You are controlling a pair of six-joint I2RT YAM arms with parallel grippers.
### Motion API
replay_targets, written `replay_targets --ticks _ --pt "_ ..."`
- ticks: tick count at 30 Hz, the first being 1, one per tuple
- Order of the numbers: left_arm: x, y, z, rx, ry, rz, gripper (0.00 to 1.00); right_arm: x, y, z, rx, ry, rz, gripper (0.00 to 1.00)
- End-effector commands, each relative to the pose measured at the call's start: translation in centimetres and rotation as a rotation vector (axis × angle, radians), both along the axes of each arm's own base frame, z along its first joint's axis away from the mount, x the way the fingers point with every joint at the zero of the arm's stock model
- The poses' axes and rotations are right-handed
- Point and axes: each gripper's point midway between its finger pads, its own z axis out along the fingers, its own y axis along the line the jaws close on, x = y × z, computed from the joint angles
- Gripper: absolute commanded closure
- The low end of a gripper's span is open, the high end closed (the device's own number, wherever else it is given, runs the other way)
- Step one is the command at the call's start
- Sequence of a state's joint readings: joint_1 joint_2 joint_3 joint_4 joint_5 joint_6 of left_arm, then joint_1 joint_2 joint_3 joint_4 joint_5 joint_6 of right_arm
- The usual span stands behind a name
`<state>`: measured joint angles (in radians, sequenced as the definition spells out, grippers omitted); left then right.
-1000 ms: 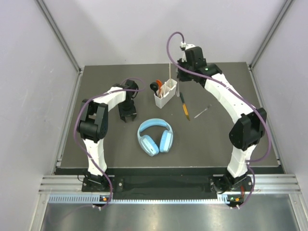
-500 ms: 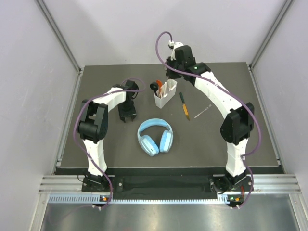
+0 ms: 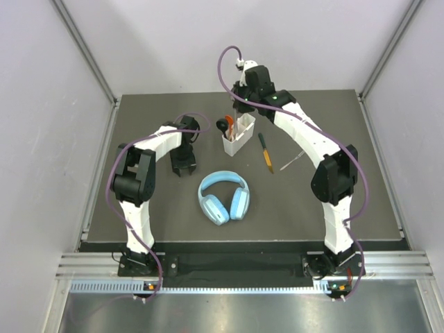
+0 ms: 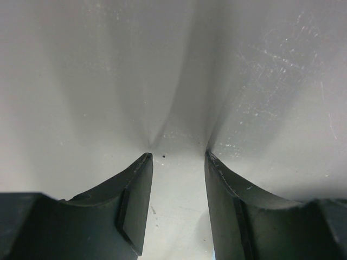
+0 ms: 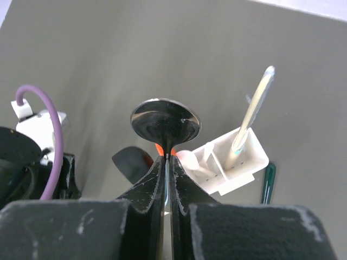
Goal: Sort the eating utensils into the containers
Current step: Place the spoon in the storage box.
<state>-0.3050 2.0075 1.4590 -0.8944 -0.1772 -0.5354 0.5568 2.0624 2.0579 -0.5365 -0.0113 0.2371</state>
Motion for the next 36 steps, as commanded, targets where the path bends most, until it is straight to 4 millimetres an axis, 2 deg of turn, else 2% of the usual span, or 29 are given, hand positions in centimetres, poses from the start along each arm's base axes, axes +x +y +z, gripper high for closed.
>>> replay_targets --ticks 1,7,11,15,16,22,36 --pt "0.6 0.3 0.4 0.028 -0.010 -0.021 0.52 1.6 0.8 4.3 0.048 -0.136 -0.022 1.00" --pt "0.7 0.3 0.2 0.030 -0.006 -0.030 0.52 2.4 0.3 3.2 0.012 -0.146 -0.052 1.00" --pt "0.8 0.3 0.0 0.032 0.001 -0.036 0.52 2.9 0.0 1.2 -0.020 -0.131 -0.067 1.00" --pt "1.0 0.4 0.0 0.036 0.000 -0.042 0.52 3.2 -0.4 0.6 -0.030 -0.146 -0.089 1.00" --pt "0.9 0.4 -0.2 0.037 0.006 -0.042 0.52 3.2 -0.6 -0.2 -0.042 -0.140 -0.094 1.00" --pt "1.0 0.5 -0.3 0.047 0.012 -0.053 0.52 3.4 -1.0 -1.6 -0.073 -0.137 -0.106 1.00" --pt "1.1 0.5 -0.6 0.048 0.020 -0.056 0.52 1.8 -1.2 -5.9 -0.090 -0.064 -0.087 1.00"
